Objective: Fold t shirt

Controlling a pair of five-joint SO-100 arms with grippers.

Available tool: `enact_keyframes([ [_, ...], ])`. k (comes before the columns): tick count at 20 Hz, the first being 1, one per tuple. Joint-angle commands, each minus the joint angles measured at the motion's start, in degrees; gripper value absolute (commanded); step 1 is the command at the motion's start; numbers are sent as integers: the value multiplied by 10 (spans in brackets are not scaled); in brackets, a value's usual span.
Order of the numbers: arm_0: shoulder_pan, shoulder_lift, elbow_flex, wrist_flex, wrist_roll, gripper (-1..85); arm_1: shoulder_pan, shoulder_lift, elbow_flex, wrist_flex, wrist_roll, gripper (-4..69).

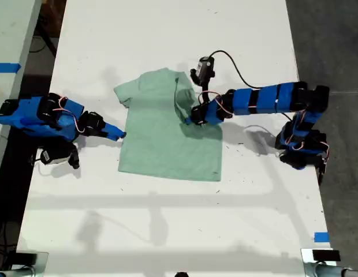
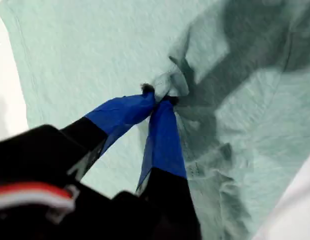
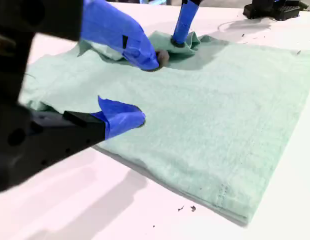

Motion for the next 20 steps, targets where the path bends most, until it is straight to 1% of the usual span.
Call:
enact_keyframes([
  [1,-11,4,2,-7,3,146,-15,-1,-87,31,-4,154],
  [2,-11,4,2,-7,3,146,-16,5,-102,76,-4,253],
  [3,-11,4,2,-7,3,146,-9,18,-107,139,6,269],
  [4,-11,4,2,-7,3,146,4,50,-76,176,21,265],
  [5,-11,4,2,-7,3,146,21,106,-3,173,36,244],
  [6,-11,4,2,-7,3,146,36,182,90,153,47,248],
  [7,-11,4,2,-7,3,146,48,265,182,136,60,194],
  [8,-11,4,2,-7,3,146,50,351,265,127,76,2],
  [9,-11,4,2,-7,3,146,35,439,334,128,90,2],
  [11,-11,4,2,-7,3,146,-20,614,460,134,127,2],
  [12,-11,4,2,-7,3,146,-41,708,520,152,146,3],
  [13,-11,4,2,-7,3,146,-50,806,570,193,157,3],
  [16,-11,4,2,-7,3,146,-26,1121,679,378,154,3],
  [17,-11,4,3,-7,3,146,-23,1107,671,404,156,3],
  [18,-11,4,3,-7,3,146,-23,1114,700,396,152,3],
  [20,-11,4,3,-7,3,146,-16,1114,767,354,153,3],
])
